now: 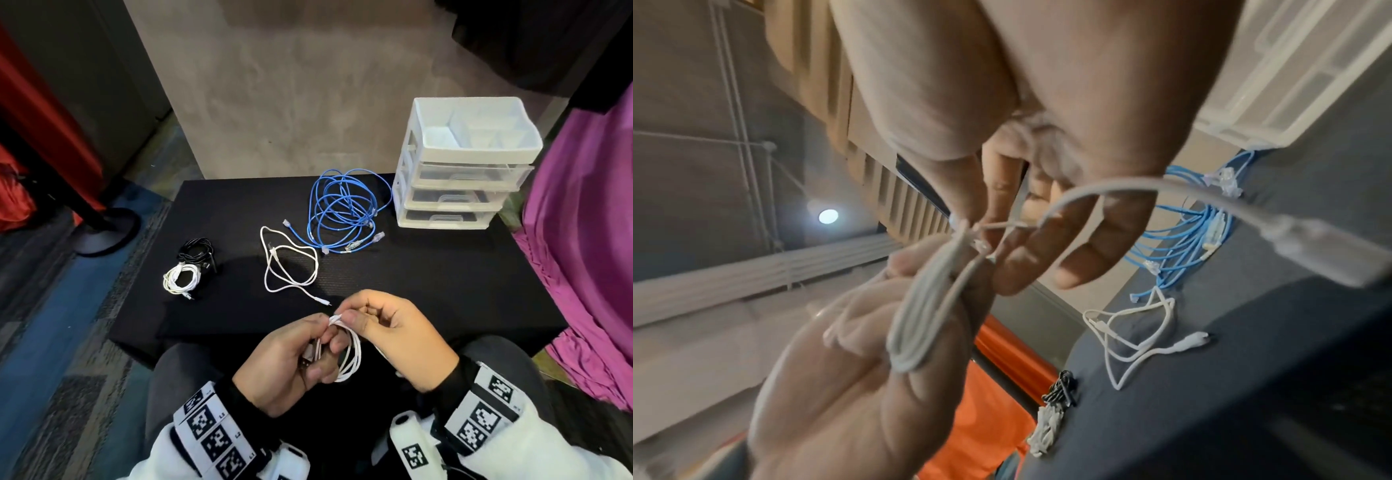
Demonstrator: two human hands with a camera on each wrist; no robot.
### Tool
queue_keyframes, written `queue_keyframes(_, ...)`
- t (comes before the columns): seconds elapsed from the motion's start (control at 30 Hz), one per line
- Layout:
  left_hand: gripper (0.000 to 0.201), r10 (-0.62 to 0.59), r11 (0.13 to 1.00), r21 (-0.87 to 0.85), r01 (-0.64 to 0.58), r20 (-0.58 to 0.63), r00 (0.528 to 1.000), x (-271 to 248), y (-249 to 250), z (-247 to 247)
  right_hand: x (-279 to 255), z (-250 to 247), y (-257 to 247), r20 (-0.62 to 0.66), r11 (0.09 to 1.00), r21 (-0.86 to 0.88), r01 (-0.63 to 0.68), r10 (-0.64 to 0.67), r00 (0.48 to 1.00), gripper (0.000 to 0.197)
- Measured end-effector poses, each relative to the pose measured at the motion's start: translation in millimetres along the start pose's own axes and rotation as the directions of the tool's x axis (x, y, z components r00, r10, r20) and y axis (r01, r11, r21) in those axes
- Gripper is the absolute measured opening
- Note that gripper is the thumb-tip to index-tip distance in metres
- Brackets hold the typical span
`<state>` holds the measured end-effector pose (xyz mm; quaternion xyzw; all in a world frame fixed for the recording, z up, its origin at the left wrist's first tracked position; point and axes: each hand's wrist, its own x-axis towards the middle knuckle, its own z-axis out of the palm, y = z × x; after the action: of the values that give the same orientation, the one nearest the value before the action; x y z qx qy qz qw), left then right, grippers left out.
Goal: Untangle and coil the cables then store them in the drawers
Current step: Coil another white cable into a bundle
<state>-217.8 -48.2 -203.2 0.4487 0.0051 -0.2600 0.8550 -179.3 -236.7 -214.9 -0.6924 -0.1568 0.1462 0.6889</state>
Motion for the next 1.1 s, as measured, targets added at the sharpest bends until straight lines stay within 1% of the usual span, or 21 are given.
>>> queue_keyframes(0.07,0.025,0.060,0.992,0.111,-0.053,-0.052,0.997,1.0,-3.2,0.5,1.0,-1.6,1.0,-0.002,0.996,0.073,-0.042,0.043,0.999,0.014)
queue_keyframes(0.1,0.026,0.097,0.980,0.185,-0.079,-0.090,0.991,1.3,-5.4,0.0,0.8,-1.5,1.2,-0.017,0.996,0.077,-0.045,0.046,0.999,0.012)
queue_keyframes(0.17,0.031,0.161,0.936,0.337,-0.102,-0.153,0.975,3.2,-9.7,-1.3,-0.7,1.2,2.8,-0.064,0.999,0.038,-0.025,0.028,0.998,0.010)
queue_keyframes(0.2,0.033,0.178,0.916,0.388,-0.102,-0.165,0.970,3.8,-10.6,-1.7,-1.3,4.1,3.7,-0.094,1.000,0.018,-0.009,0.010,0.995,0.010)
queue_keyframes(0.3,0.033,0.228,0.870,0.471,-0.146,-0.123,0.966,3.6,-10.3,-2.6,-0.7,11.2,7.7,-0.201,1.000,-0.006,0.029,-0.030,0.979,0.013)
queue_keyframes(0.37,0.031,0.244,0.859,0.485,-0.165,-0.104,0.964,1.7,-10.4,-4.6,1.1,12.3,8.8,-0.224,1.000,0.007,0.028,-0.026,0.974,0.012)
queue_keyframes(0.47,0.025,0.260,0.843,0.512,-0.163,-0.124,0.958,1.3,-11.8,-9.0,1.7,12.8,7.2,-0.205,1.000,0.019,0.003,0.001,0.979,0.012)
queue_keyframes(0.57,0.009,0.320,0.790,0.590,-0.168,-0.164,0.933,4.2,-12.4,-13.5,1.8,13.3,3.8,-0.211,1.000,0.000,-0.017,0.017,0.977,0.012)
queue_keyframes(0.63,0.008,0.355,0.738,0.648,-0.188,-0.136,0.925,5.4,-12.9,-14.0,4.4,13.2,0.5,-0.219,0.999,-0.033,-0.008,0.001,0.976,0.011)
queue_keyframes(0.73,0.011,0.374,0.687,0.684,-0.246,-0.043,0.926,3.8,-14.6,-9.6,10.5,12.0,-2.4,-0.217,0.996,-0.087,-0.019,0.000,0.976,0.010)
queue_keyframes(0.77,0.010,0.386,0.671,0.690,-0.271,-0.012,0.923,2.6,-14.2,-6.7,11.8,11.5,-3.5,-0.204,0.997,-0.061,-0.037,0.024,0.979,0.011)
queue_keyframes(0.83,0.012,0.420,0.639,0.704,-0.311,0.020,0.907,1.2,-13.2,-2.3,14.1,10.7,-4.9,-0.157,0.988,0.100,-0.118,0.133,0.979,0.014)
queue_keyframes(0.9,0.016,0.446,0.611,0.722,-0.325,0.025,0.895,1.3,-12.1,0.2,14.6,10.4,-6.4,-0.093,0.943,0.258,-0.213,0.243,0.965,0.015)
queue_keyframes(0.93,0.018,0.458,0.587,0.744,-0.320,0.021,0.889,1.8,-11.7,0.2,14.3,10.6,-5.8,-0.068,0.927,0.287,-0.241,0.270,0.960,0.014)
queue_keyframes(0.97,0.018,0.476,0.549,0.778,-0.306,0.010,0.879,2.5,-11.6,-0.6,13.9,10.6,-4.9,-0.058,0.923,0.294,-0.249,0.277,0.959,0.014)
queue_keyframes(1.03,0.017,0.529,0.454,0.849,-0.271,-0.013,0.848,3.8,-12.7,-4.8,14.1,10.0,-0.7,-0.069,0.933,0.284,-0.223,0.252,0.965,0.013)
queue_keyframes(1.1,0.016,0.574,0.381,0.895,-0.231,-0.033,0.818,5.4,-13.5,-10.2,13.9,7.3,3.1,-0.060,0.945,0.263,-0.195,0.218,0.974,0.017)
